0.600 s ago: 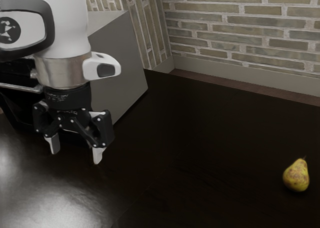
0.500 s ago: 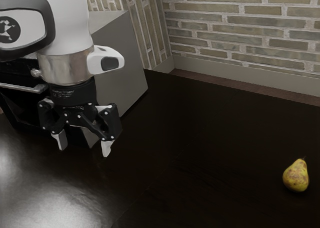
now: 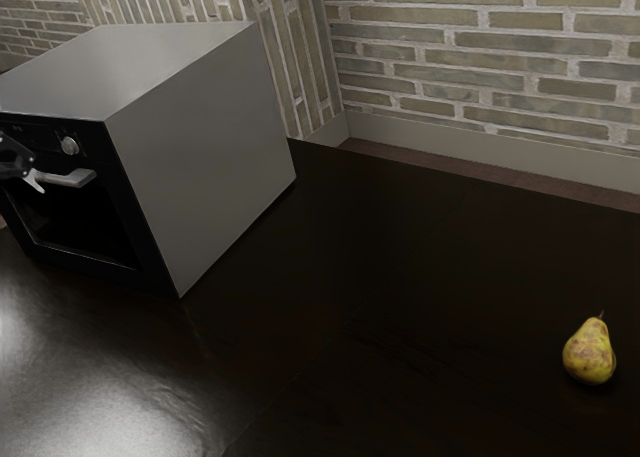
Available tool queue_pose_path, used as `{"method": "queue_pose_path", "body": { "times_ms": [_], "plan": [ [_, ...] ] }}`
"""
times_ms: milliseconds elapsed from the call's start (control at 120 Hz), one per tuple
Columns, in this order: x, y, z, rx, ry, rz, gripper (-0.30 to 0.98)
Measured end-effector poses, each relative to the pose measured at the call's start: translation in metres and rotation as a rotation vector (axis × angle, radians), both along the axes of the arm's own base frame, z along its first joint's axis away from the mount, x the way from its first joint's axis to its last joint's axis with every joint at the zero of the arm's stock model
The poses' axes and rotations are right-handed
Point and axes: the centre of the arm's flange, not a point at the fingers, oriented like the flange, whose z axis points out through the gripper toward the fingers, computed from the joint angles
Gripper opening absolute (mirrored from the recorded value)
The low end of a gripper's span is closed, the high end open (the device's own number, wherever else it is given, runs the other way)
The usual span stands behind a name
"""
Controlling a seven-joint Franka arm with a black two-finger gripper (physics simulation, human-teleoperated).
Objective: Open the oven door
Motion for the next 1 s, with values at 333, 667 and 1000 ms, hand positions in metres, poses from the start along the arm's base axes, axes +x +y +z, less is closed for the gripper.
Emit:
{"method": "queue_pose_path", "body": {
  "times_ms": [333, 667, 1000],
  "plan": [
    [0.025, 0.041, -0.017, 0.057, -0.238, 0.200, 0.68],
    [0.034, 0.066, -0.030, 0.004, -0.330, 0.333, 0.68],
    [0.043, 0.088, -0.043, -0.005, -0.344, 0.397, 0.68]
  ]
}}
